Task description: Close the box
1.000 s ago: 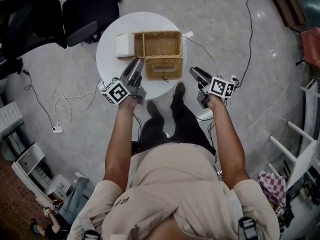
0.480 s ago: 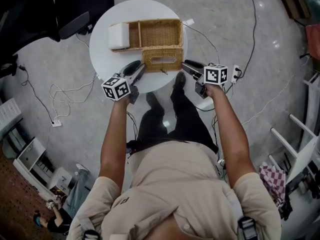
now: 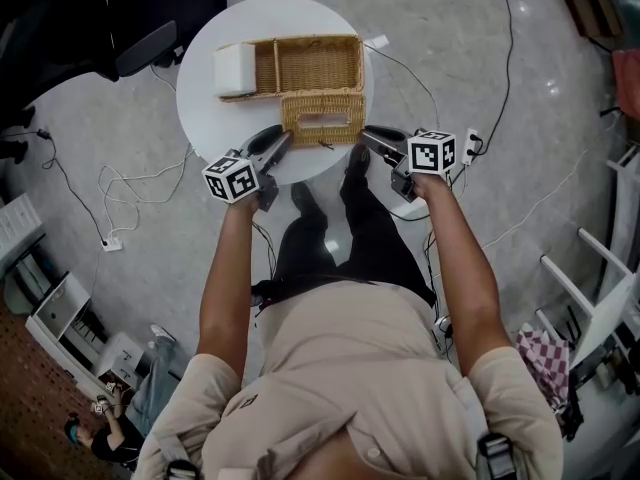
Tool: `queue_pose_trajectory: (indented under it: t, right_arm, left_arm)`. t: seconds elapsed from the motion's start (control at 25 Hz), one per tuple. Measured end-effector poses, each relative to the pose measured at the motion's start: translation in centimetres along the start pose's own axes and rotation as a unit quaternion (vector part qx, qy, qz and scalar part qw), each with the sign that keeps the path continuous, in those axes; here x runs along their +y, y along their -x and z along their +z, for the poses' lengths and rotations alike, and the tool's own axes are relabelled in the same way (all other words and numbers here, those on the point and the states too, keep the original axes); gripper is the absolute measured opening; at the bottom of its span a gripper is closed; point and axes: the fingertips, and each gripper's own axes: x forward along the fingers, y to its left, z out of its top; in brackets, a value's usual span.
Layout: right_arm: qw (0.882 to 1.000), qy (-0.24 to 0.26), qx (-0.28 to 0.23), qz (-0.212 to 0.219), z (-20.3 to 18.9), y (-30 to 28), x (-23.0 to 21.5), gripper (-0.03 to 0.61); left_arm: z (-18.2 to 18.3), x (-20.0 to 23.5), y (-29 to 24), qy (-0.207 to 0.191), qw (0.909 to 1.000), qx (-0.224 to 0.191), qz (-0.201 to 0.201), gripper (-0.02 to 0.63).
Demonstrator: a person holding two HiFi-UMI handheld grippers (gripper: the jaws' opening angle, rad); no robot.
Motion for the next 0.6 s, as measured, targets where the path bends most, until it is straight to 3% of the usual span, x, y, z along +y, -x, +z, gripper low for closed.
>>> queue_pose_trajectory:
  t: [0.4,0.6]
  right_arm:
    - [0.996,-0.029,-0.06,0.057,2.0,3.0,4.9,0.067]
    - [0.992,-0.04,-0.087,0.079,3.5,3.7,7.3,0.077]
  left_arm:
    - [2.1,-5.9,3.3,-0.004,0.9967,-0.048,-0.066,0.135]
    - [4.0,-7.4,4.5,-0.003,0.9937,-0.088,-0.069,0.137]
